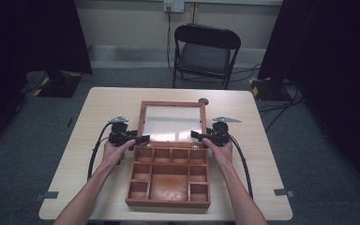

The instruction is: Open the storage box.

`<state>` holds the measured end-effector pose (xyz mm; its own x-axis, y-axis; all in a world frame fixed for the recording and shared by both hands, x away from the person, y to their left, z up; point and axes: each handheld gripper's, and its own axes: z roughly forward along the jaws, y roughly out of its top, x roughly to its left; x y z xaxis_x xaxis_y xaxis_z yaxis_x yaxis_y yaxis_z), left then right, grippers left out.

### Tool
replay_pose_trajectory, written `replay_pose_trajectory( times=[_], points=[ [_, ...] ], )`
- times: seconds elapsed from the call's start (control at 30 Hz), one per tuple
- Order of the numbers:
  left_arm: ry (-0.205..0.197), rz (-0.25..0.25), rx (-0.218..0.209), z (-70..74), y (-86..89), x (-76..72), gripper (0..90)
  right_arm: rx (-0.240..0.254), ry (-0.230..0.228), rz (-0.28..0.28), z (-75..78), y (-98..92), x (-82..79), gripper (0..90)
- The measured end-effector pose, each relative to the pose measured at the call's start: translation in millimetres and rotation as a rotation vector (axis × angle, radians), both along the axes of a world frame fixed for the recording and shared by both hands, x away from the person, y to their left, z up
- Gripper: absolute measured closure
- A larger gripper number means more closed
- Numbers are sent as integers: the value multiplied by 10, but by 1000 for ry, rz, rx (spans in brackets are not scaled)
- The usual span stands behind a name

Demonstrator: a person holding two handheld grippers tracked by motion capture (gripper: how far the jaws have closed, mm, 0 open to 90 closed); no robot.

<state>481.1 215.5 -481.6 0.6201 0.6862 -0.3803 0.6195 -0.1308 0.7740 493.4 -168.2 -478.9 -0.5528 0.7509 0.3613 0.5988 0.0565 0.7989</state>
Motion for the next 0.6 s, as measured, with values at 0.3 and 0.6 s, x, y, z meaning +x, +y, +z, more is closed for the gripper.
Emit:
replay_pose_trajectory(
  times=[0.3,0.6],
  points=[
    [39,2,-32,-37,20,14,324,-7,25,-16,-56,18,20,234],
    [74,28,-29,-77,19,30,279,-42,54,-36,-79,11,29,198]
  ],
)
